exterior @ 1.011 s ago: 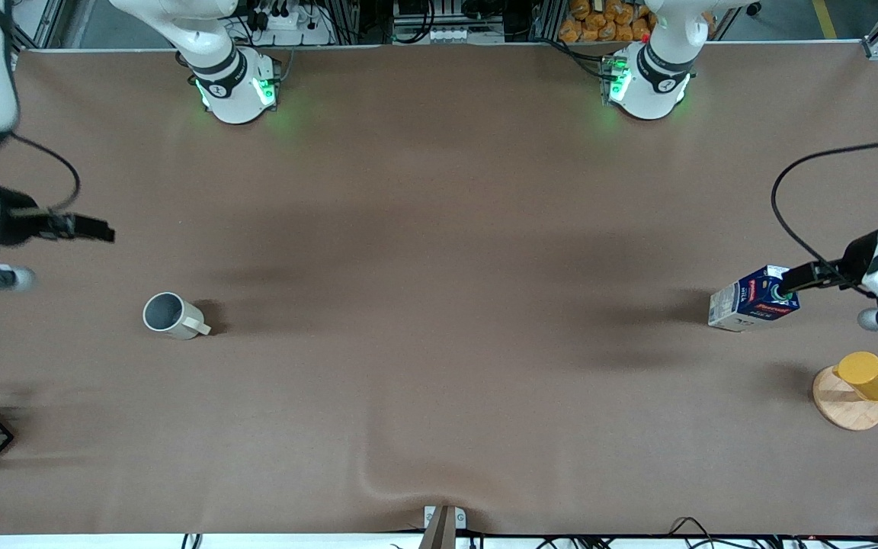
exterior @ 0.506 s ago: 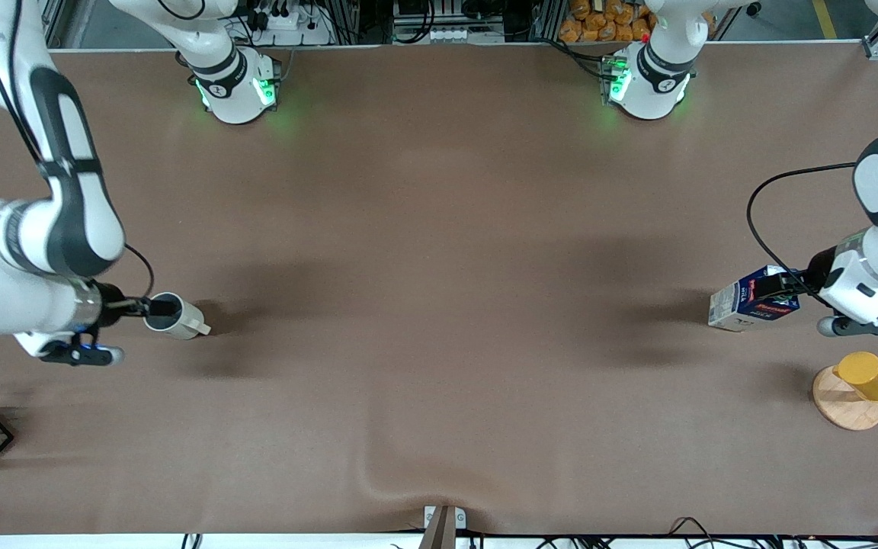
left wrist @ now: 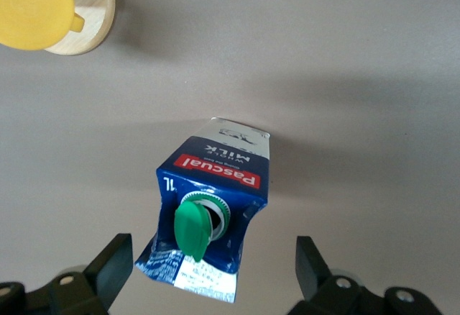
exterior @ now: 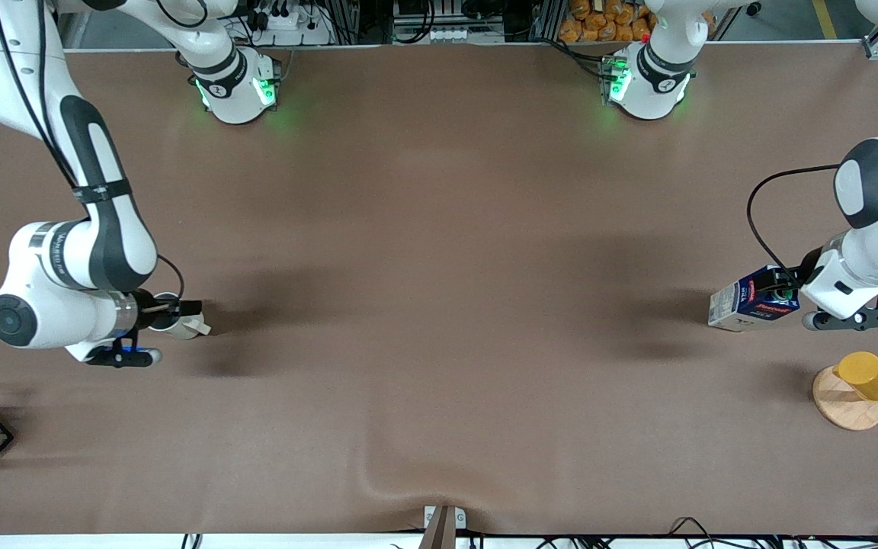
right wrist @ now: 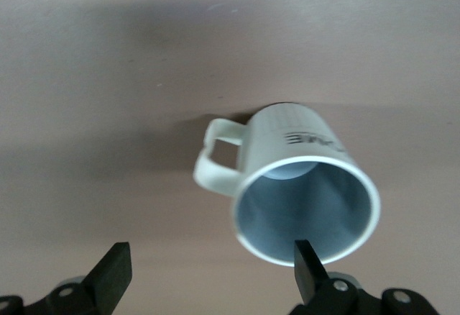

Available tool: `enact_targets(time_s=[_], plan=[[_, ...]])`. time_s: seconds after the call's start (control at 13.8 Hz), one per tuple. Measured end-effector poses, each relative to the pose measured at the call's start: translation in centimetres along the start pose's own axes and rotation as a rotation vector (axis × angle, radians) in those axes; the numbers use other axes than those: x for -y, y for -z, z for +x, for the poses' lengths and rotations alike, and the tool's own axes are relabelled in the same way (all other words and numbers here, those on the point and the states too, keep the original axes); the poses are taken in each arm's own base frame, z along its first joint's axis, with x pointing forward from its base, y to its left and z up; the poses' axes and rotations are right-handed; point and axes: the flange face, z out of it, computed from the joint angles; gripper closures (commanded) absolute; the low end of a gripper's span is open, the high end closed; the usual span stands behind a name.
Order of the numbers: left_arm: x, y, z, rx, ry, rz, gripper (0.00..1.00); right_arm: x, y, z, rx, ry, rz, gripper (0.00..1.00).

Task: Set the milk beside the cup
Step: 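Close the right gripper on the mug while the left gripper grasps the carton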

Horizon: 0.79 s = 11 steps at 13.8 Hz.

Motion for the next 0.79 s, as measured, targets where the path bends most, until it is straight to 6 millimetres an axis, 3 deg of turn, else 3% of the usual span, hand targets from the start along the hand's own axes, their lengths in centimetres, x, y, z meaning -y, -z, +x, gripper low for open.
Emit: enact_targets(time_s=[0.22, 0.58, 0.65, 0.72, 0.79], plan=[[0.5, -1.2, -0.4, 0.003, -0.007, -0.003, 0.0, 0.6, -1.0, 0.0, -0.039, 0.092, -0.038, 0.0], [0.8, -1.5, -0.4, -0.006, -0.054, -0.002, 0.0, -4.2, -4.8, -0.3, -0.093, 0.227, -0.037, 0.04], [0.8, -1.5, -0.4, -0.006, -0.061, -0.002, 0.0, -4.4, -5.2, -0.4, -0.089, 0.241, -0.036, 0.51], [0.9, -1.6, -0.4, -0.004, -0.063, -0.002, 0.0, -4.3, -5.4, -0.5, -0.087, 0.249, -0.036, 0.86], [1.1, -1.8, -0.5, -0.002, -0.061, -0.003, 0.0, -4.1, -5.3, -0.5, -0.088, 0.256, -0.037, 0.98]])
